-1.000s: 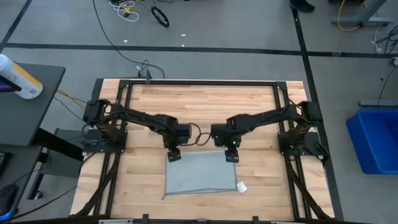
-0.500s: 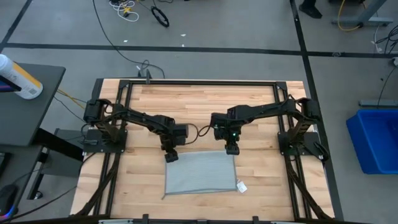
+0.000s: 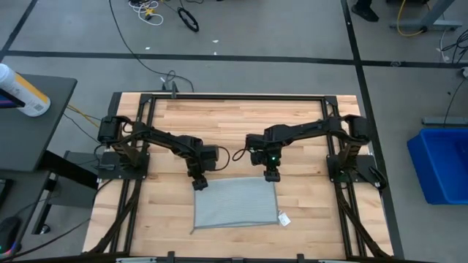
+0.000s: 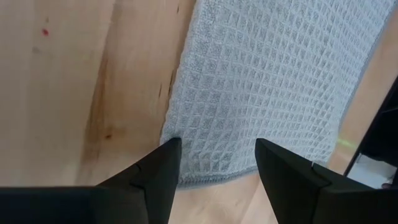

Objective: Fold microfiber towels
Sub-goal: Fold the gray microfiber towel

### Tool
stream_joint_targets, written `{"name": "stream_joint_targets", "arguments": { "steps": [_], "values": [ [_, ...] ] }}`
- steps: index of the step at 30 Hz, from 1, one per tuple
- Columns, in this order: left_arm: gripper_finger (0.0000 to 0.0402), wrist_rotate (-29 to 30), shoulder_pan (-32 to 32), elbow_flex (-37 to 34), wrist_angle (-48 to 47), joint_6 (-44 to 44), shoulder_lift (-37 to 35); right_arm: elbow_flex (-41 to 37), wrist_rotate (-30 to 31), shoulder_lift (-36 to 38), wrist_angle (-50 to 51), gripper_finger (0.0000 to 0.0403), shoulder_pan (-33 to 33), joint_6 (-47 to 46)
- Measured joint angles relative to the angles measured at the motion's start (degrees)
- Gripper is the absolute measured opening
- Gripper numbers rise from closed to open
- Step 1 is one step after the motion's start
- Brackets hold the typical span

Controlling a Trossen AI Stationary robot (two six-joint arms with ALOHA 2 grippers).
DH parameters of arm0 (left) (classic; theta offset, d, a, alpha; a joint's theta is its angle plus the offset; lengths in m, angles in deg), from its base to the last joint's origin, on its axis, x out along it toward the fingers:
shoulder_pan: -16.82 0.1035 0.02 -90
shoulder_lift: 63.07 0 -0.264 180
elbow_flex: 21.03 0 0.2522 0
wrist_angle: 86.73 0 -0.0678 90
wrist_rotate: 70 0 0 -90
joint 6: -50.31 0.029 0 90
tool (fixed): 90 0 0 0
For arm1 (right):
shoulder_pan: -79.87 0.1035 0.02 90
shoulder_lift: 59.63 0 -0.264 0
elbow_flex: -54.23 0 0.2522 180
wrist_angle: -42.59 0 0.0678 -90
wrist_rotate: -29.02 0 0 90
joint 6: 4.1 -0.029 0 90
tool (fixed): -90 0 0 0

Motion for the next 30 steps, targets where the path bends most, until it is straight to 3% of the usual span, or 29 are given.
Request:
{"name": "stream_joint_targets", "arguments": {
  "steps": [6,14,19,30],
  "values": [
    [0.0220,0.5,0.3,0.0,0.2,0.3,0.0,0.0,-0.4,-2.8,-0.3,0.0208,0.0,1.7],
    [0.0220,0.4,0.9,0.3,-0.2,-0.1,-0.1,0.0,1.0,-3.3,-0.3,0.0222,-0.4,2.7],
    [0.0220,5.3,1.3,2.8,-2.0,0.8,-2.3,0.0,1.0,-3.3,-0.1,0.0210,-1.5,2.9],
    [0.0220,0.7,5.1,3.0,-4.6,6.2,-2.3,0.0,-0.8,-3.3,0.1,0.0219,-1.7,3.1]
  ]
}}
